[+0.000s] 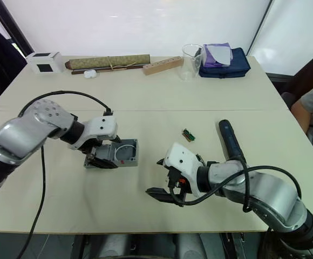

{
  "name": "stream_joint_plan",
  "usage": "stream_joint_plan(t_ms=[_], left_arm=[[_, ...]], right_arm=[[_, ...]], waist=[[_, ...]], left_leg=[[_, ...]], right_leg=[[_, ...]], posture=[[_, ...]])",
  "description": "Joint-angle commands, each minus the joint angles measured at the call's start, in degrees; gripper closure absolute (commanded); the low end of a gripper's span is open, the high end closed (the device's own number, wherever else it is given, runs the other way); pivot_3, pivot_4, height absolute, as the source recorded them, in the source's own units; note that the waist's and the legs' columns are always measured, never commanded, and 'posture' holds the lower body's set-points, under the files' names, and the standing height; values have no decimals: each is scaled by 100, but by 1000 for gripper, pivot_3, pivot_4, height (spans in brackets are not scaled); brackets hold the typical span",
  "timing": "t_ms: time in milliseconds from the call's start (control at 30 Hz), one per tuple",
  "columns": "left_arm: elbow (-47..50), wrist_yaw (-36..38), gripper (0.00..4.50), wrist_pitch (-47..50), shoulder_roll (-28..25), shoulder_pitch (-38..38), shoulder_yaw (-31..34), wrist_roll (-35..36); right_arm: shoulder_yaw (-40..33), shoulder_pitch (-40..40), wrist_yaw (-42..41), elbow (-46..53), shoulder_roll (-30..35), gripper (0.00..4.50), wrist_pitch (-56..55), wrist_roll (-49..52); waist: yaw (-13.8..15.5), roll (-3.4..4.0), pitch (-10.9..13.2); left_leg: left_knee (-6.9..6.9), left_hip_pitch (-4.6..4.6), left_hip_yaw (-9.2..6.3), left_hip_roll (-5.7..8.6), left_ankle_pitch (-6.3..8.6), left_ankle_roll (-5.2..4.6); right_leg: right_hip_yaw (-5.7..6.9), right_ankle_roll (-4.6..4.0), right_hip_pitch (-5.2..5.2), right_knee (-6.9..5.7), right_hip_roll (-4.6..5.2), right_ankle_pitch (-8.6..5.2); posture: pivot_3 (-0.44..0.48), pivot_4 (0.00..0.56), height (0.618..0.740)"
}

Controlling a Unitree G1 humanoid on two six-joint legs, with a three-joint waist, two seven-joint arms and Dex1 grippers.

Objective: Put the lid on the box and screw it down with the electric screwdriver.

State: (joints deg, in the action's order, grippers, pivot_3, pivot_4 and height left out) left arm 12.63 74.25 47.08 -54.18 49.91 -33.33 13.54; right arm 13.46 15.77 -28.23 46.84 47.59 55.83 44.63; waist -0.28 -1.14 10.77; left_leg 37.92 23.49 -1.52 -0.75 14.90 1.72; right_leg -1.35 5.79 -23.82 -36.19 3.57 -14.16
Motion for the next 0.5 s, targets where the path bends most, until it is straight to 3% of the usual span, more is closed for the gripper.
stream_joint_plan(t_ms=[33,233,333,500], left_arm=[[105,138,83,104,50,118,-205,-308],[325,203,83,375,191,104,-416,-496],[366,254,801,278,191,68,-518,-639],[226,197,2671,110,289,38,-642,-953]], right_arm=[[15,-47,67,293,-109,0,-162,-260],[20,-111,236,387,-306,0,-82,-446],[6,-121,284,421,-373,0,-36,-477],[-82,-88,335,411,-429,0,18,-500]], waist=[[-57,0,0],[-43,0,0],[-38,0,0],[-37,0,0]], left_leg=[[0,0,-2,-3,0,0],[0,0,-5,-10,1,-2],[0,0,-5,-10,1,-2],[1,0,-5,-9,1,-2]], right_leg=[[0,5,-2,-2,-2,3],[1,12,-7,-11,-10,7],[1,13,-6,-11,-9,7],[1,13,-6,-11,-9,7]], posture=[[0,150,740],[0,150,740],[0,150,740],[0,150,740]])
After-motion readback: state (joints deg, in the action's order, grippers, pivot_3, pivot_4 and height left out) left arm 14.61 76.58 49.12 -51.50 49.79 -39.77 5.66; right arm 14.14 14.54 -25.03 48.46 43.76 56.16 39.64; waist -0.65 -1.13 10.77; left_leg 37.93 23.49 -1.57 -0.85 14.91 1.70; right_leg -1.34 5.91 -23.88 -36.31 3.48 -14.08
